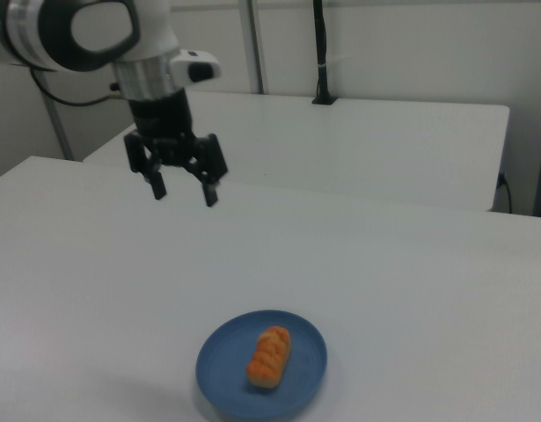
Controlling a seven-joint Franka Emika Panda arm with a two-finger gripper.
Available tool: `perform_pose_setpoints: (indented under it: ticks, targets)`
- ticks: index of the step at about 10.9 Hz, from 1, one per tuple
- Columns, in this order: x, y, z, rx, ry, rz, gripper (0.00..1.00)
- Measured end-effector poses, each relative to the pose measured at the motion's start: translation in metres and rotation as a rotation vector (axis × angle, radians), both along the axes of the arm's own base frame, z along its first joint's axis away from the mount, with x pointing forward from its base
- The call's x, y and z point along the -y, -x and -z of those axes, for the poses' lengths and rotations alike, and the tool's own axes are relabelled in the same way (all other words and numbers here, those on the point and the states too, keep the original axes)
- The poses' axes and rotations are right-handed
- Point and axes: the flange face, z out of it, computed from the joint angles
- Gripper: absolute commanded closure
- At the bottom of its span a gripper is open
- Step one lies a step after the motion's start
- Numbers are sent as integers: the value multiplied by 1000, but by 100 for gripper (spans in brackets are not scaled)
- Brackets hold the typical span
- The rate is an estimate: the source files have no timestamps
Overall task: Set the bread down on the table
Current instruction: 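Move the open gripper down toward the orange bread roll on the blue plate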
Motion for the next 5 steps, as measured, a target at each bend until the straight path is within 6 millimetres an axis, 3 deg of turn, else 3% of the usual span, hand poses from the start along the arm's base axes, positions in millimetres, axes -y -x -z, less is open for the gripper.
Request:
perform_pose_setpoints:
  ticks: [3,5]
  targets:
    - [59,-4,22,0,9,0,0]
    - [75,-13,47,-21,11,6,0]
